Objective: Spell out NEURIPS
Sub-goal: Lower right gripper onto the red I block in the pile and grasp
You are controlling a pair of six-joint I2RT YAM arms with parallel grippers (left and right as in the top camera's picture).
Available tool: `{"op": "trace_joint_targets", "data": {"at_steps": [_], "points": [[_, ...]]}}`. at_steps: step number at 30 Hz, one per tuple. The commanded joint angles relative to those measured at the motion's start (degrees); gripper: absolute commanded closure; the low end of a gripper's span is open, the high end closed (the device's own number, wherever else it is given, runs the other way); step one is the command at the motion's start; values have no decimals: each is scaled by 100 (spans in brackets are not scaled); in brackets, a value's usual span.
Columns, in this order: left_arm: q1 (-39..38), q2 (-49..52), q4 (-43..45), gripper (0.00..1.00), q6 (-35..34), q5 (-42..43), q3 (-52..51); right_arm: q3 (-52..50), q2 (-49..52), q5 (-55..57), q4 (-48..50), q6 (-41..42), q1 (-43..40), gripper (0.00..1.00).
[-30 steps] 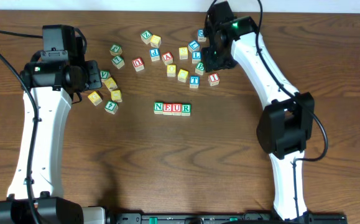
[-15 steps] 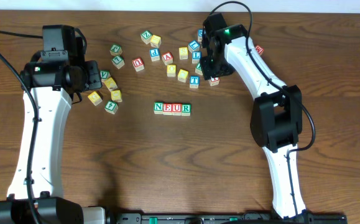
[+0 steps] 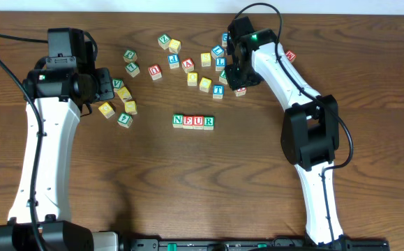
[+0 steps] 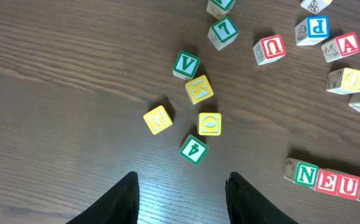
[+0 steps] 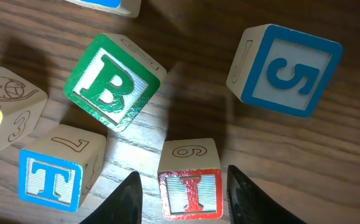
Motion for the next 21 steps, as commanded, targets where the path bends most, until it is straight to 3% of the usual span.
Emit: {"op": "trace_joint_targets", "data": {"at_steps": [1,21], "points": [[24,-42,-20,55,-120,-68,48,-42,22,92,-13,-52,-9,62],[24,-42,-46,55,-140,-66,48,-323,22,116,63,-94,-11,67]]}}
